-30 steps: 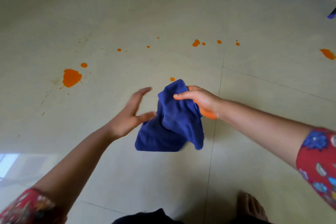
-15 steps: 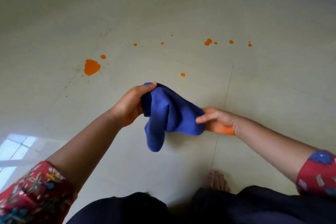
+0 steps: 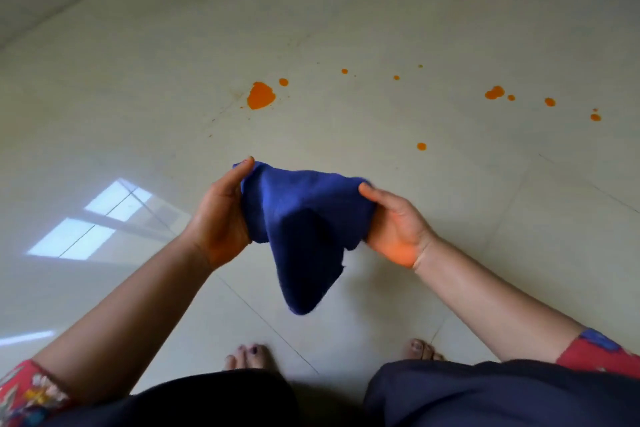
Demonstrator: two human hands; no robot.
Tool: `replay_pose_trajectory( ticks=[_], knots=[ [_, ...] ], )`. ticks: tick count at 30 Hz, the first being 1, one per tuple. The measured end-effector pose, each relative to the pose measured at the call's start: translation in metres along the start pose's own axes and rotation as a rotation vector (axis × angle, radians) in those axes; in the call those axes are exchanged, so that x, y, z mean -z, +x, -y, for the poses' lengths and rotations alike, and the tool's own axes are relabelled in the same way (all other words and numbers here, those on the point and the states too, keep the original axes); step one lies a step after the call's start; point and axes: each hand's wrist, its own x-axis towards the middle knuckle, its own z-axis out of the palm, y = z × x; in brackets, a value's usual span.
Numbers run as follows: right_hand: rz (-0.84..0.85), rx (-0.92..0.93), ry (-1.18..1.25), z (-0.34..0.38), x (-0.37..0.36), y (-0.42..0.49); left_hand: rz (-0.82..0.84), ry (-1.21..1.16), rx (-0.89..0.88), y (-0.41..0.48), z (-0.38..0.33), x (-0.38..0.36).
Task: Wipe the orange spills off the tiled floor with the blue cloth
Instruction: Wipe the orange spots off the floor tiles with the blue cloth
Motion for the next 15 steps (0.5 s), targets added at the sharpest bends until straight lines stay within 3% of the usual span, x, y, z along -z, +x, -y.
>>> replay_pose_trajectory(
  ticks=[4, 8, 10, 13, 15],
  knots=[
    [-0.176, 0.177, -0.58, 0.03, -0.006, 0.002, -0.318, 0.359, -0.128, -0.004, 0.006, 0.019],
    [-0.337, 0.105, -1.074, 0.041, -0.005, 0.009, -0.478, 0.653, -0.158, 0.001, 0.012, 0.026],
    [-0.353, 0.107, -1.153, 0.045, -0.005, 0.009, -0.44, 0.732, -0.161, 0.004, 0.008, 0.024],
    [-0.241, 0.116, -1.108, 0.053, -0.007, -0.002, -0.154, 0.622, -0.061, 0.004, 0.001, 0.022],
    [-0.179, 0.098, -1.241, 0.054, -0.009, -0.009, -0.021, 0.705, -0.016, 0.002, 0.004, 0.022]
  ],
)
